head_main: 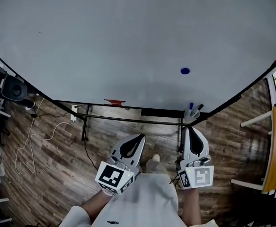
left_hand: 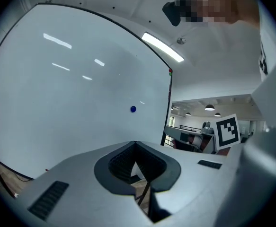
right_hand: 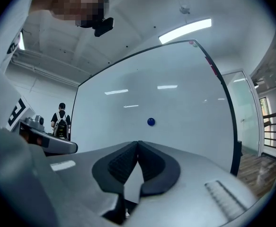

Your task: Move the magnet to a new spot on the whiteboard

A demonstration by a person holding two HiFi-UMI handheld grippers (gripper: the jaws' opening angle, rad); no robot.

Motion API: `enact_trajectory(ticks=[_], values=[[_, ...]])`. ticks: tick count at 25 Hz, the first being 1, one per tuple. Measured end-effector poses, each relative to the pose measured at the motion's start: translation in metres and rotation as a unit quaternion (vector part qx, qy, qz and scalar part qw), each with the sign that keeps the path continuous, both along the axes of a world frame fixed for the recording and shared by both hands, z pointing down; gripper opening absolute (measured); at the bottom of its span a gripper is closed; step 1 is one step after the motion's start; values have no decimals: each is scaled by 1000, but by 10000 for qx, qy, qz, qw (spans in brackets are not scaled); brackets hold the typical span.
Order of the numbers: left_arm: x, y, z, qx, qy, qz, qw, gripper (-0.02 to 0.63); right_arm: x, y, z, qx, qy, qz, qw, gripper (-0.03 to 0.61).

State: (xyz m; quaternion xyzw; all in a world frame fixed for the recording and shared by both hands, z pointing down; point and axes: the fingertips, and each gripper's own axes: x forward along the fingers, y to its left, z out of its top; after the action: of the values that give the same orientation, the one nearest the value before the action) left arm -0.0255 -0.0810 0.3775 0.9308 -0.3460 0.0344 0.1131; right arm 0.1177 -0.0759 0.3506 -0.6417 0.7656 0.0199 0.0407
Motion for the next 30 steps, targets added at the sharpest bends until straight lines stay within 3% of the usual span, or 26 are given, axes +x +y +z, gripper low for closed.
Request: enact_trajectory(ticks=[9, 20, 30], values=[[25, -36, -6, 1, -7, -215, 9998, 6, 19, -44, -13, 34, -57, -218, 9997, 11], [41, -60, -25, 318, -96, -233, 9992, 6, 28, -67, -24, 138, -79, -174, 9997, 17], [37, -62, -28, 333, -78, -123, 9993, 6, 21, -91, -42, 56, 127, 380, 9992, 114]])
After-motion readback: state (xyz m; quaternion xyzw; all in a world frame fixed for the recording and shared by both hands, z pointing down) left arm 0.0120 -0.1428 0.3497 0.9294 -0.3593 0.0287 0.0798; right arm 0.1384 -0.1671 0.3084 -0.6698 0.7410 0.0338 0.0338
